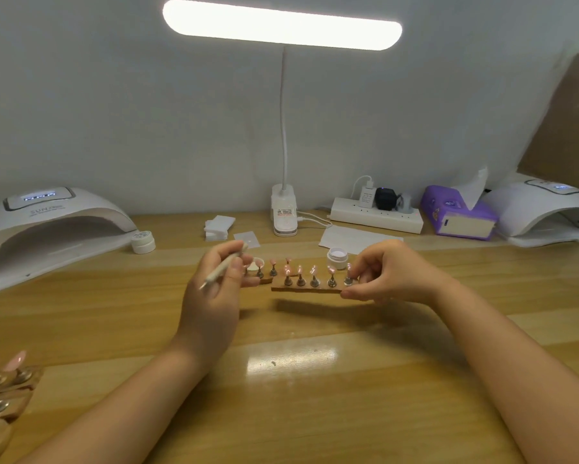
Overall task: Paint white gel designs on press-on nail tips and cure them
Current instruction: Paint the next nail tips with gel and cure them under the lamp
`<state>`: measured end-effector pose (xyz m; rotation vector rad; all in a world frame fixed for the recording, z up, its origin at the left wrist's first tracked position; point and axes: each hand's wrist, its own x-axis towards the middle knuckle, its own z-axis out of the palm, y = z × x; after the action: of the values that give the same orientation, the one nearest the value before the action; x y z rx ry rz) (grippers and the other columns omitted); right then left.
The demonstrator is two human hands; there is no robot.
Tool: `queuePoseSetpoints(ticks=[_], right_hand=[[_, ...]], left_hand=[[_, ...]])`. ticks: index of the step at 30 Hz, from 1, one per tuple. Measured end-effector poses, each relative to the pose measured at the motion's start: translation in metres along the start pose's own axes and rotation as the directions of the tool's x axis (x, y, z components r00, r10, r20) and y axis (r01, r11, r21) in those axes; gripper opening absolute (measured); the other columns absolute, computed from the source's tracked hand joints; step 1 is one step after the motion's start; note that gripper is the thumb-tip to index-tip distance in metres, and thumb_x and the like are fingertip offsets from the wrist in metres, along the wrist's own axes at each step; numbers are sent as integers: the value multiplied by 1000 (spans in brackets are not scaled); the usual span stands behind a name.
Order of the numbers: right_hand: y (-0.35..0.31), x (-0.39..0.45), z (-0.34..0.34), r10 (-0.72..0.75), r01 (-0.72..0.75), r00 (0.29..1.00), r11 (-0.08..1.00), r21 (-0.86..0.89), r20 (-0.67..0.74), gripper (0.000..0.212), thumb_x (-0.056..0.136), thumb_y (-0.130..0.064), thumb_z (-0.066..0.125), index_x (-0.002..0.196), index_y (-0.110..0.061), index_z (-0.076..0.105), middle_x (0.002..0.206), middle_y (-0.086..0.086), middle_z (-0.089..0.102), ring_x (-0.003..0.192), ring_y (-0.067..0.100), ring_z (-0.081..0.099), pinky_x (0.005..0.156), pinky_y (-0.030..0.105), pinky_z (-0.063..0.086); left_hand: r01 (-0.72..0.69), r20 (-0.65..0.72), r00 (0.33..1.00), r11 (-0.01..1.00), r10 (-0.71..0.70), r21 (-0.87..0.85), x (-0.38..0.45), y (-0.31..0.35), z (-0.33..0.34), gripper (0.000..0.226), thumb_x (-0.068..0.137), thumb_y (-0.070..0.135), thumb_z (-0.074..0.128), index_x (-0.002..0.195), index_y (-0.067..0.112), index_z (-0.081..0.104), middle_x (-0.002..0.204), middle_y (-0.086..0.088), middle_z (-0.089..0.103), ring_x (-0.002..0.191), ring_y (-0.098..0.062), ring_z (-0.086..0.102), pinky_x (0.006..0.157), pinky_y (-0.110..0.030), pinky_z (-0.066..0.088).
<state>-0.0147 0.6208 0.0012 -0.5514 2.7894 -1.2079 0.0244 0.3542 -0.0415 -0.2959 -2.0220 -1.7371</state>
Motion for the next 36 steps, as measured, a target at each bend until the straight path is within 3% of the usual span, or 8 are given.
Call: queuePoseSetpoints(ticks=[5, 9, 12, 18, 24, 27, 30, 36], right_hand=[[-13, -12, -34, 2, -3, 997, 1000, -16, -76, 46, 51, -52, 79, 82, -18, 71, 65, 1, 71, 56, 16, 68, 52, 24, 56], [-5, -28, -60, 75, -82, 983, 996, -35, -169, 48, 51, -52, 81, 80, -16, 70, 66, 2, 72, 57, 17, 68, 52, 26, 56], [20, -48, -80, 166, -174, 953, 985, -11, -255, 35, 61, -35, 85, 81, -11, 68, 64, 4, 71, 52, 15, 66, 49, 25, 53], [91, -104, -123, 396, -307, 698, 918, 250, -597, 33, 67, -21, 84, 84, 1, 66, 61, 13, 67, 45, 12, 56, 45, 22, 47], [145, -143, -157, 468, -539, 458, 822, 183, -756, 28, 73, -36, 82, 69, -12, 68, 52, -1, 67, 51, 16, 60, 54, 28, 48], [166, -145, -165, 475, -600, 395, 782, 171, -786, 28, 76, -36, 78, 61, -13, 69, 49, -3, 66, 52, 19, 62, 56, 29, 50], [184, -138, -170, 479, -630, 349, 756, 176, -806, 35, 78, -36, 75, 52, -14, 69, 46, -1, 64, 48, 16, 60, 54, 26, 44], [211, -106, -181, 523, -627, 268, 733, 265, -809, 36, 81, -31, 70, 51, -12, 69, 52, 5, 67, 58, 20, 66, 72, 34, 53]], left_hand=[[-80, -94, 993, 994, 73, -68, 5, 19, -3, 24, 100, 23, 44, 119, 21, 58, 102, 2, 67, 80, -16, 70, 71, -18, 53], [-88, -13, 996, 991, 87, -97, 12, 41, 11, 26, 92, 30, 47, 112, 28, 63, 95, 6, 70, 81, -14, 68, 72, -21, 54], [-80, 119, 989, 995, 86, -60, 7, 47, 34, 22, 92, 27, 54, 111, 32, 63, 95, 13, 71, 89, -10, 68, 74, -21, 54], [-108, 349, 934, 991, 74, 80, 8, 44, 116, 33, 98, 29, 52, 131, 24, 54, 117, 14, 62, 108, 1, 56, 83, -8, 45], [-10, 414, 910, 999, -8, 40, 5, 35, 208, 26, 98, 26, 52, 122, 23, 60, 109, 9, 64, 103, -6, 57, 90, -23, 46], [76, 455, 888, 997, -65, -5, 7, 37, 243, 26, 98, 25, 51, 122, 21, 61, 107, 4, 64, 101, -14, 59, 91, -32, 49], [83, 476, 875, 996, -90, 35, 9, 33, 262, 26, 98, 26, 50, 121, 22, 62, 108, 7, 64, 103, -11, 58, 90, -27, 47], [142, 419, 895, 988, -153, 59, 9, 22, 265, 26, 98, 26, 49, 121, 22, 62, 113, 6, 64, 107, -12, 58, 93, -28, 46]])
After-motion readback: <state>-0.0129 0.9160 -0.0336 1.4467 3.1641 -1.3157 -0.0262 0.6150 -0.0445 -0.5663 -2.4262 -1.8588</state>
